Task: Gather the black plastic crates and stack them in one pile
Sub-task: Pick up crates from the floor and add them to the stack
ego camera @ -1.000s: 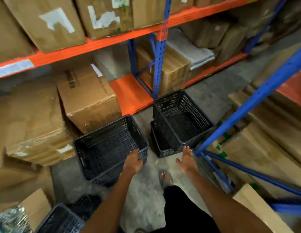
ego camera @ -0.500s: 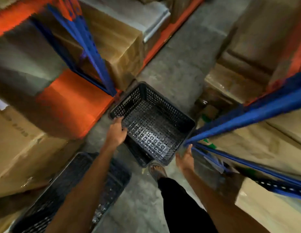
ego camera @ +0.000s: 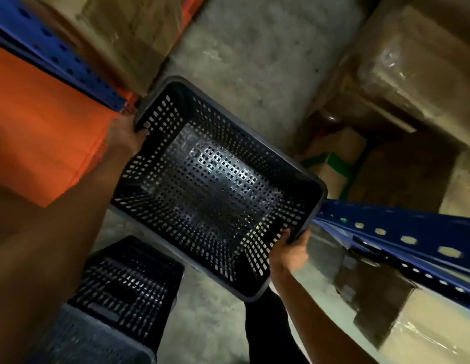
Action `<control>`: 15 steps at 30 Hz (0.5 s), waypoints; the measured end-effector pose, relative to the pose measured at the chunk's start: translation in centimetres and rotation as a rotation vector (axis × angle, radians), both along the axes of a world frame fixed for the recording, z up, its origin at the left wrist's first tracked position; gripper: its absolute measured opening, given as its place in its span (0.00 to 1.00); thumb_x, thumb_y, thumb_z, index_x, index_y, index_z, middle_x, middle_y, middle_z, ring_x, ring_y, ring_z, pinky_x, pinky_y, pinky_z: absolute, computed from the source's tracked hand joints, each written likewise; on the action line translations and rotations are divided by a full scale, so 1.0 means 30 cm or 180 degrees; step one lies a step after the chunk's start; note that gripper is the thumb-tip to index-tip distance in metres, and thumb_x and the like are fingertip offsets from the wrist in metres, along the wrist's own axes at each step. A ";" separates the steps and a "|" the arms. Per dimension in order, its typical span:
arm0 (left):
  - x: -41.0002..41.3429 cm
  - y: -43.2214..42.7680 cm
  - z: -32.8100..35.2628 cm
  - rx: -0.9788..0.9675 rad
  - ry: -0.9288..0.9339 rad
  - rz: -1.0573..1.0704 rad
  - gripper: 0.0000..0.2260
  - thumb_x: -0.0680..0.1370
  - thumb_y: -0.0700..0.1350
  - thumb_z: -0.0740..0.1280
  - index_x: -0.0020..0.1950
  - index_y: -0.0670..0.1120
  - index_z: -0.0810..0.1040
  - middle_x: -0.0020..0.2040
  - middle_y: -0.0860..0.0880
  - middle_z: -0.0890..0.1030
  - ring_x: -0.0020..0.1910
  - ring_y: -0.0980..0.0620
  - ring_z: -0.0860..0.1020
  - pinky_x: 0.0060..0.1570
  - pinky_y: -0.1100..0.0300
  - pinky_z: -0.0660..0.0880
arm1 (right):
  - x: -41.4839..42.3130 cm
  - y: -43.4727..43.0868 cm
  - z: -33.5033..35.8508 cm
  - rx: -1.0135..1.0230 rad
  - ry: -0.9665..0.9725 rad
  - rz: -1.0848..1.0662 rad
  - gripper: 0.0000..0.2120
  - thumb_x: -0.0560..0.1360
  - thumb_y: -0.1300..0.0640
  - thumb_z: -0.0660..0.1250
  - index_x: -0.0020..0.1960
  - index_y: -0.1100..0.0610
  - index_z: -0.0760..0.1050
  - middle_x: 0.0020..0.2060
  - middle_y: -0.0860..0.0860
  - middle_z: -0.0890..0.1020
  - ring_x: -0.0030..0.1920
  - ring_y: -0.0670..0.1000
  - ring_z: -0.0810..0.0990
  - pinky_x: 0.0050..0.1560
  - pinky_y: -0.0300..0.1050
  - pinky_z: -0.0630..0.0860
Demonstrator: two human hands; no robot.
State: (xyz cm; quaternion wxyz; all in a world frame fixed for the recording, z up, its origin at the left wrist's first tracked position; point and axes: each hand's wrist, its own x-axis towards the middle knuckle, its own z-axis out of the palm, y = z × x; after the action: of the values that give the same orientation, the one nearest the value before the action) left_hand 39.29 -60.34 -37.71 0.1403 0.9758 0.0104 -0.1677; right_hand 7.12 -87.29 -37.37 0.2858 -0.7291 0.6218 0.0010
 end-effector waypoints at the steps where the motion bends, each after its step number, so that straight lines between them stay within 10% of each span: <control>1: -0.004 0.002 0.000 -0.0030 -0.0046 -0.0026 0.16 0.76 0.45 0.67 0.60 0.37 0.77 0.53 0.32 0.81 0.53 0.35 0.80 0.51 0.47 0.75 | -0.008 -0.015 -0.001 0.0039 0.0020 0.0096 0.21 0.78 0.58 0.64 0.70 0.62 0.68 0.50 0.65 0.84 0.45 0.66 0.84 0.43 0.51 0.78; 4: -0.053 0.016 0.047 -0.0188 0.0023 0.0056 0.13 0.77 0.41 0.66 0.55 0.33 0.79 0.44 0.36 0.82 0.45 0.40 0.80 0.42 0.61 0.73 | -0.026 -0.047 0.016 0.0295 0.0065 0.0238 0.20 0.80 0.58 0.61 0.70 0.63 0.67 0.50 0.64 0.83 0.47 0.64 0.84 0.43 0.45 0.75; 15: -0.405 0.308 0.731 -0.0194 -0.0406 0.0819 0.17 0.74 0.47 0.66 0.36 0.32 0.78 0.34 0.28 0.78 0.35 0.31 0.80 0.35 0.44 0.70 | 0.156 -0.132 0.569 0.0279 0.0225 0.1237 0.26 0.82 0.52 0.58 0.77 0.60 0.59 0.61 0.69 0.77 0.61 0.68 0.75 0.57 0.56 0.72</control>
State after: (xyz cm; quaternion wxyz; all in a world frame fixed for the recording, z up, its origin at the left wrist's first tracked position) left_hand 27.15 -51.09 -15.77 0.1905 0.9703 0.1214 -0.0862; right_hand 11.79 -91.25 -20.31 0.2898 -0.8217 0.4785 0.1088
